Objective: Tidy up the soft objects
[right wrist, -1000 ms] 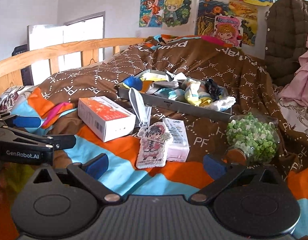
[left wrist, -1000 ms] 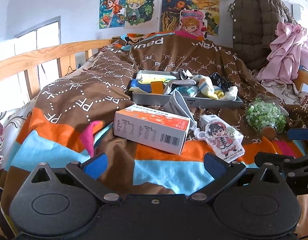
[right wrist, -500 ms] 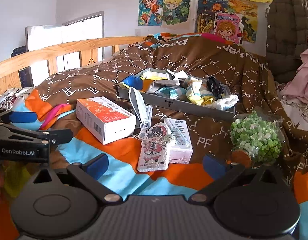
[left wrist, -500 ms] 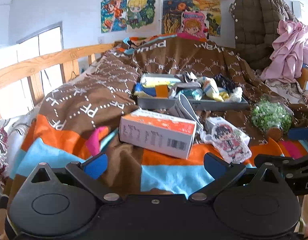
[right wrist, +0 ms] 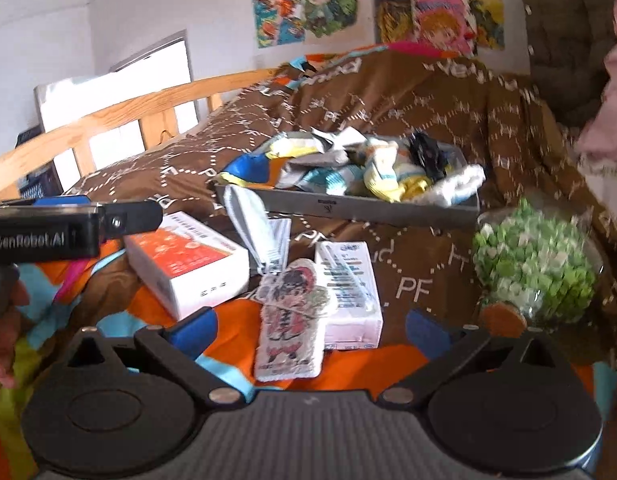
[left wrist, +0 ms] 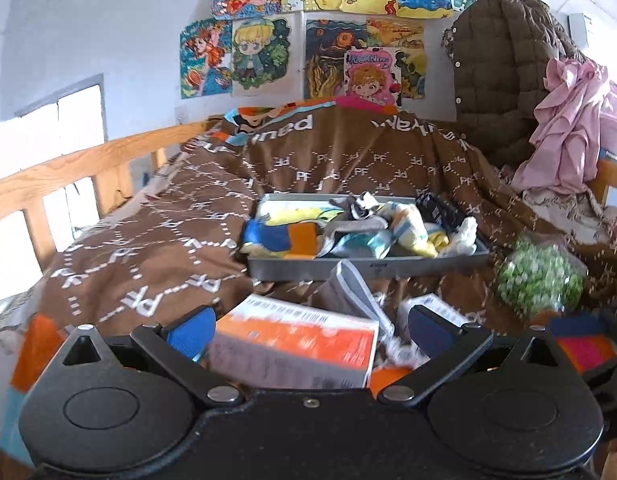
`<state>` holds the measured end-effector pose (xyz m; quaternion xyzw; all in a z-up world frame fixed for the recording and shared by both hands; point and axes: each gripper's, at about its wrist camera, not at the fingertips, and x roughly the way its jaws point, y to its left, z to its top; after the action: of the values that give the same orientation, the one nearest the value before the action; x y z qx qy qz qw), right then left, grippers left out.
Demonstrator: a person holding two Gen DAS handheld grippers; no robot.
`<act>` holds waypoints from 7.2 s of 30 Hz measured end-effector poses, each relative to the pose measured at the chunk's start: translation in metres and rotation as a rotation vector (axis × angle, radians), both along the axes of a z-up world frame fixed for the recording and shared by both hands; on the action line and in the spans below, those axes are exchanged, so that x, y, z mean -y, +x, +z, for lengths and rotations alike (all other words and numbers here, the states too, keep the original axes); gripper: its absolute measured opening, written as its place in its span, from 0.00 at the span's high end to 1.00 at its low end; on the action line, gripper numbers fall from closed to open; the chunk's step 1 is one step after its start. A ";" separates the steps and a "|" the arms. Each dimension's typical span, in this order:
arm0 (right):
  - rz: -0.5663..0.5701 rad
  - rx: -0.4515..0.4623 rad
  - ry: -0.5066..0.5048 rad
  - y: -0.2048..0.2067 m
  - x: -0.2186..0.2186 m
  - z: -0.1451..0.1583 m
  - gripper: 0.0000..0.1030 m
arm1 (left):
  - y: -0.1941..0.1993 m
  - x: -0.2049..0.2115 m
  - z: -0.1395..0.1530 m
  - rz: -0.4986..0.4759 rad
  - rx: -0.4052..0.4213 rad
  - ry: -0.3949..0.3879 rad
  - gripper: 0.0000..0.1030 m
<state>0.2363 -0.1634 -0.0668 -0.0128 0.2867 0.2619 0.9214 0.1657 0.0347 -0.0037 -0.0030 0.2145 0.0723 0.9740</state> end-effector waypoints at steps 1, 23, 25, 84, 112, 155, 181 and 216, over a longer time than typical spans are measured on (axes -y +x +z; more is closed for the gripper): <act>-0.006 -0.014 0.007 0.005 0.001 -0.002 0.01 | 0.008 -0.001 0.001 -0.001 -0.005 -0.011 0.01; 0.072 -0.286 0.131 0.035 0.000 -0.029 0.10 | 0.133 -0.014 -0.028 -0.002 -0.079 -0.157 0.01; 0.072 -0.315 0.160 0.039 0.002 -0.033 0.11 | 0.138 -0.015 -0.031 -0.012 -0.091 -0.181 0.04; -0.035 0.094 0.327 0.078 0.024 0.016 0.88 | 0.125 0.011 0.040 -0.084 -0.030 -0.146 0.99; -0.048 0.024 0.366 0.239 -0.034 -0.013 0.87 | 0.275 -0.041 -0.027 0.023 -0.044 -0.039 0.98; -0.158 0.238 0.199 0.170 0.028 0.077 0.03 | 0.207 -0.026 0.021 0.036 0.096 -0.211 0.10; -0.156 0.298 0.161 0.015 0.041 0.099 0.00 | 0.028 -0.005 0.061 0.054 0.222 -0.175 0.01; -0.193 0.258 0.117 -0.007 0.025 0.059 0.00 | -0.015 -0.016 0.009 0.141 0.172 -0.173 0.01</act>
<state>0.2295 -0.1887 -0.0079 0.0352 0.1504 0.1847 0.9706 0.1503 0.0505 0.0055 -0.1083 0.1350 0.1214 0.9774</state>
